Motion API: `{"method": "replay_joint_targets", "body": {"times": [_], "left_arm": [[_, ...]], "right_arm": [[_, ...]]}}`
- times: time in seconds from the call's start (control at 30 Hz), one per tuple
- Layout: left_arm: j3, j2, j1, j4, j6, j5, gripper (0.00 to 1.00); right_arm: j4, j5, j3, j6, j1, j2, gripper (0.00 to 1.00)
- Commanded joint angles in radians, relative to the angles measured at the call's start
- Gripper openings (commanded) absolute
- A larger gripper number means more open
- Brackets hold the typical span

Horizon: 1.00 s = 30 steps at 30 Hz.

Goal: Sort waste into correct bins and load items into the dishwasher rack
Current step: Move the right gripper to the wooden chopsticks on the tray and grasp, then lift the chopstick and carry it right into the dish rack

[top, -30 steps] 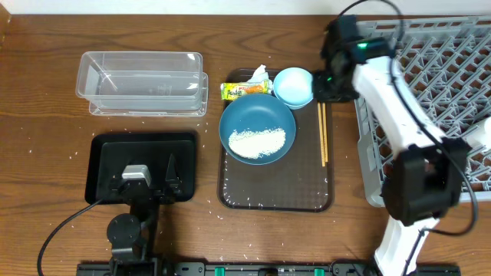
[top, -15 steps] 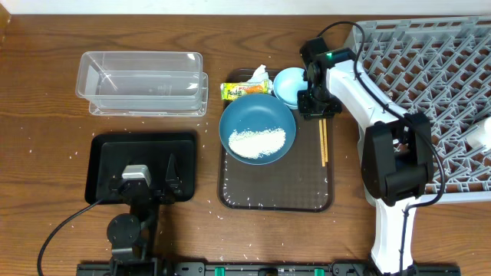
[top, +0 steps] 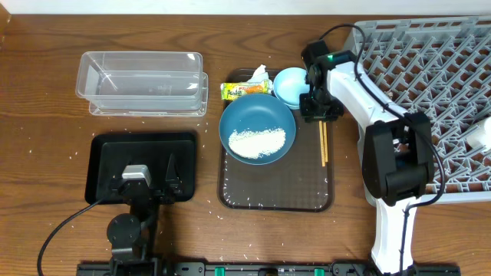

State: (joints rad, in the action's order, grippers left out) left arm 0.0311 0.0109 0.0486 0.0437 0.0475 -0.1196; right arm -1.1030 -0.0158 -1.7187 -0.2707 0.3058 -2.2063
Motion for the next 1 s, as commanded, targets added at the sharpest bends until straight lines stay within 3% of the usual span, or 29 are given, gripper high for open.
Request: {"method": "replay_joint_targets", "body": {"times": [0.0, 0.4, 0.53, 0.63, 0.67, 0.97], "left_arm": [[-0.027, -0.006, -0.004, 0.018, -0.010, 0.000, 0.98], [-0.027, -0.006, -0.004, 0.018, -0.010, 0.000, 0.98], [-0.027, -0.006, -0.004, 0.018, -0.010, 0.001, 0.98], [-0.027, -0.006, -0.004, 0.018, -0.010, 0.001, 0.98], [-0.027, -0.006, -0.004, 0.018, -0.010, 0.000, 0.98], [-0.027, -0.006, -0.004, 0.018, -0.010, 0.001, 0.98]], "right_arm": [[0.013, -0.010, 0.041, -0.005, -0.023, -0.003, 0.35], [0.069, -0.006, 0.085, -0.006, -0.020, -0.003, 0.31], [0.117, -0.006, 0.119, -0.006, -0.012, -0.003, 0.19], [0.131, -0.006, 0.142, -0.023, -0.011, -0.003, 0.03], [0.128, -0.006, 0.142, -0.029, -0.011, -0.003, 0.01], [-0.003, -0.012, 0.004, -0.014, -0.047, 0.053, 0.01]]}}
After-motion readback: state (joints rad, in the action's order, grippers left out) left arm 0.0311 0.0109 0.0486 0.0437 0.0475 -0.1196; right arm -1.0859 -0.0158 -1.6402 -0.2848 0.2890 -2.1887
